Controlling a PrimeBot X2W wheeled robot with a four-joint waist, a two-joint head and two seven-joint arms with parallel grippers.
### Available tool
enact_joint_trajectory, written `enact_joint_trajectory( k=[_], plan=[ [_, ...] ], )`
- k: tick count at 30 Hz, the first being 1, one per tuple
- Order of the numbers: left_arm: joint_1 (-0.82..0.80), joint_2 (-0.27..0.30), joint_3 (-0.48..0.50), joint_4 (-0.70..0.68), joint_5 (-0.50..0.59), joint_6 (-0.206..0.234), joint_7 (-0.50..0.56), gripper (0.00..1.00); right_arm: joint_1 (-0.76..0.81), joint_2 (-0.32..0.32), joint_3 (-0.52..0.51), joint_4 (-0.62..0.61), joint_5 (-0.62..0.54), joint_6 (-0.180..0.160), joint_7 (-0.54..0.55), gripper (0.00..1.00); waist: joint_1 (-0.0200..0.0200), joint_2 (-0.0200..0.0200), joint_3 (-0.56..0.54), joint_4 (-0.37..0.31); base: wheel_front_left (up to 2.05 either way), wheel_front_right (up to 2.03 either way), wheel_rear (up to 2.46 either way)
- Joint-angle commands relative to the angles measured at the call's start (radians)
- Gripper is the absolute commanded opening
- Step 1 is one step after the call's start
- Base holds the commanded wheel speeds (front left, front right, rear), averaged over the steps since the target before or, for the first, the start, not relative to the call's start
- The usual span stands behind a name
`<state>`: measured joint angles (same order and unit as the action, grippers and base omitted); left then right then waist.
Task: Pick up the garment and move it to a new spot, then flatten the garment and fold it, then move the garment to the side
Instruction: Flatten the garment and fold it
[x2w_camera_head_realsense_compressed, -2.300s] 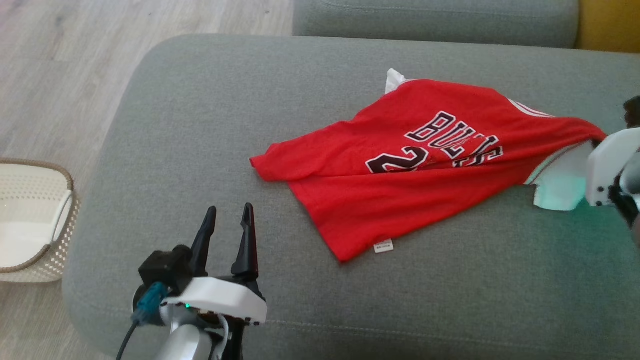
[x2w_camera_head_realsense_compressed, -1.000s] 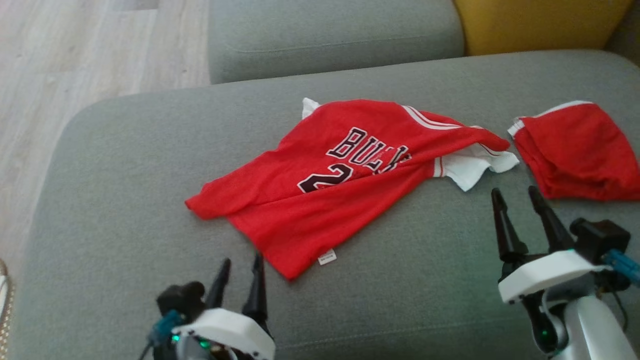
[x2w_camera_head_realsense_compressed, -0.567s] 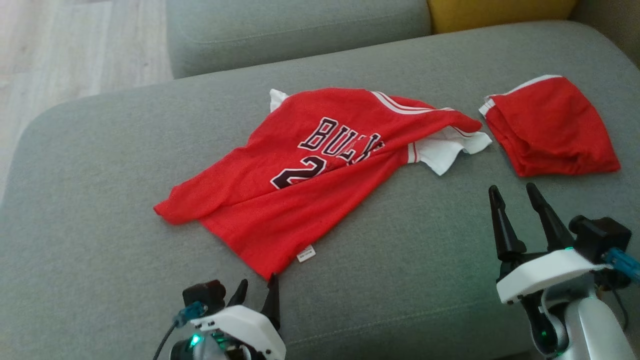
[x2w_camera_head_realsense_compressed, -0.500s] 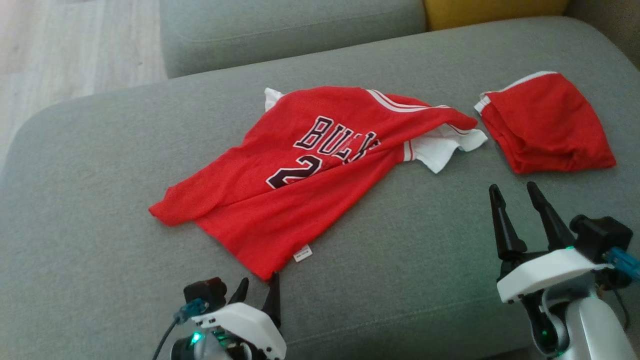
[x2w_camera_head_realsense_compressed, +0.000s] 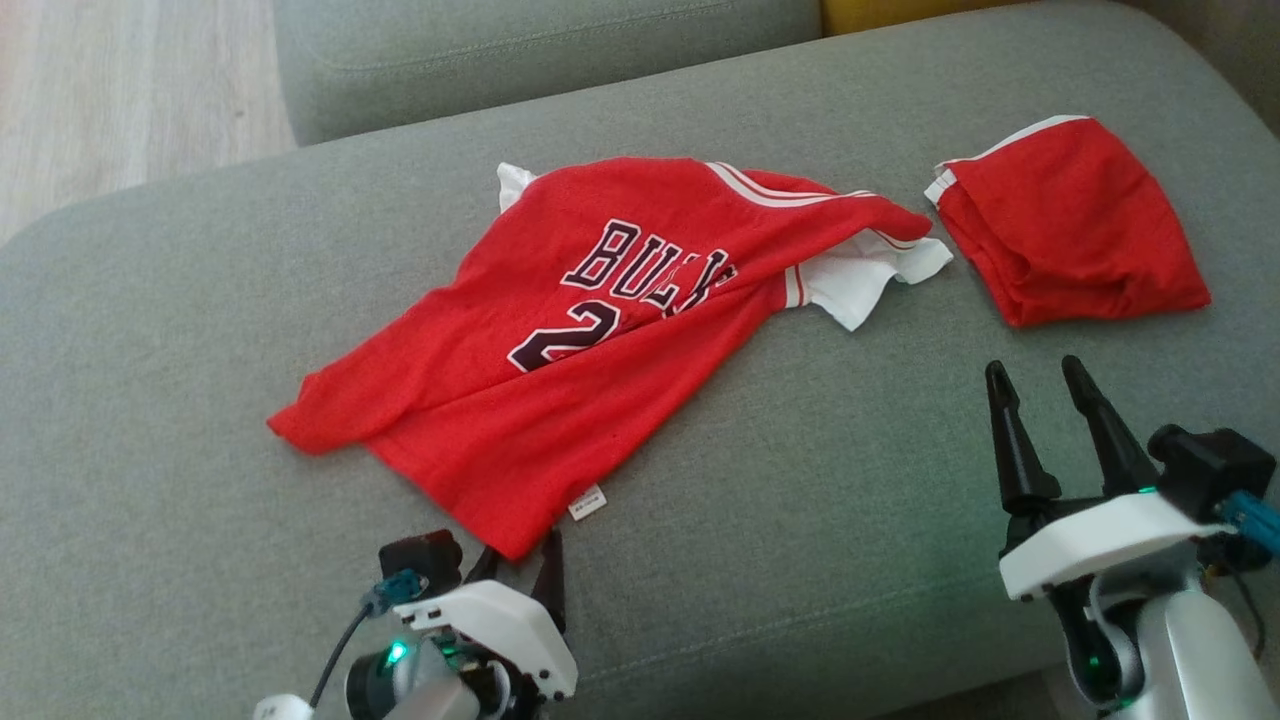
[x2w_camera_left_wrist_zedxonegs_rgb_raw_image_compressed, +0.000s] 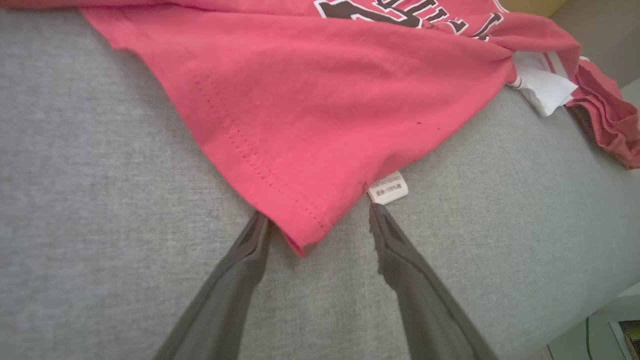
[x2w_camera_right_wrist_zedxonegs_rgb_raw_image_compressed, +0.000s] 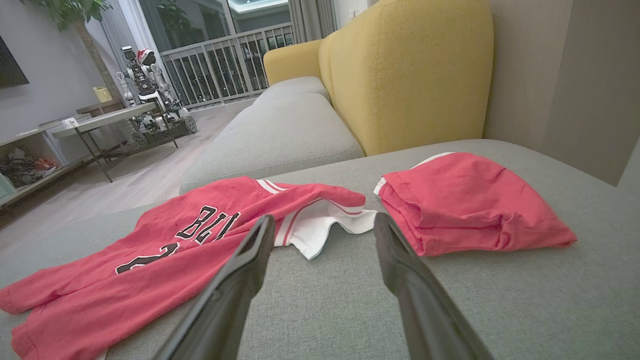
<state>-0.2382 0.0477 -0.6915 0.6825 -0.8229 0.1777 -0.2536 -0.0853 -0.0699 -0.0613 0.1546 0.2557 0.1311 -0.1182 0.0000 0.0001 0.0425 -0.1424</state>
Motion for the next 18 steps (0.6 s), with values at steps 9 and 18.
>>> enact_joint_trajectory(
  k=[9,18],
  plan=[
    [-0.064,0.003,0.032,-0.027,0.003,0.01,-0.008,0.0,-0.042,-0.008,0.006,-0.035,-0.01,0.0,0.002,1.0,0.0,-0.0001,0.009,0.025,0.0,0.0,0.0],
    [-0.012,0.012,0.18,-0.119,0.146,0.04,-0.008,0.0,-0.03,-0.001,-0.021,-0.007,-0.024,0.0,0.013,1.0,0.0,-0.0001,-0.017,0.093,0.0,0.0,0.0]
  ],
)
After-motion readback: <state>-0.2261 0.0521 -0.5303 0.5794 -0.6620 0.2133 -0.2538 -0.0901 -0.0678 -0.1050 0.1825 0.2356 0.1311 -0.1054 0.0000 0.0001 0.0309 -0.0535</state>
